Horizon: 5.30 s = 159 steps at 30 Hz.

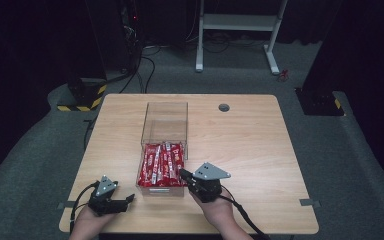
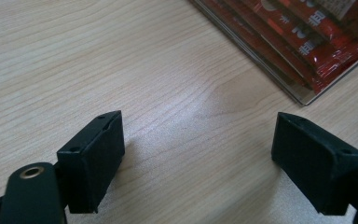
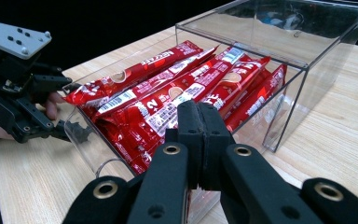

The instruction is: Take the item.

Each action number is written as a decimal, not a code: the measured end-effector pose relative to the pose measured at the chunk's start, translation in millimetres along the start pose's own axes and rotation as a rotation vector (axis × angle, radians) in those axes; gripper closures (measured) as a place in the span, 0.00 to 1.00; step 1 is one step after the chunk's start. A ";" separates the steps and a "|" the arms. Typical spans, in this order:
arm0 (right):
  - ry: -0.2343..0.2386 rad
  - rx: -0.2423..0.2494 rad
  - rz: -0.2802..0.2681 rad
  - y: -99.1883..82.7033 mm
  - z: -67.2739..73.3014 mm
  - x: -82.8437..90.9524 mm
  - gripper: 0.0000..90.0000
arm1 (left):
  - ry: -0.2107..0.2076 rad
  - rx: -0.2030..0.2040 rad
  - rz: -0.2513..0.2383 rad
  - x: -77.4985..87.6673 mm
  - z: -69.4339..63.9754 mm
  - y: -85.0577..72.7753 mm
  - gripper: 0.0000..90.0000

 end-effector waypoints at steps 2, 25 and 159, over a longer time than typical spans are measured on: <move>-0.005 -0.002 0.001 -0.2 -1.8 1.8 1.00 | 0.001 0.001 0.000 0.0 0.0 0.0 0.19; -0.050 -0.033 -0.037 1.3 -24.0 16.9 1.00 | 0.000 0.001 0.000 0.0 0.0 0.0 0.19; -0.173 -0.120 0.123 -62.1 -76.2 -12.4 0.66 | 0.000 0.001 0.000 0.0 0.0 0.0 0.19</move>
Point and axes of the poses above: each handheld gripper's, and its own axes: x roughly backward along the jaws, y roughly out of its top, z roughly to its left, the point moved 7 cm from there along -x, roughly forward along the jaws, and after that the axes turned 15 degrees about x, right-handed, at the moved point
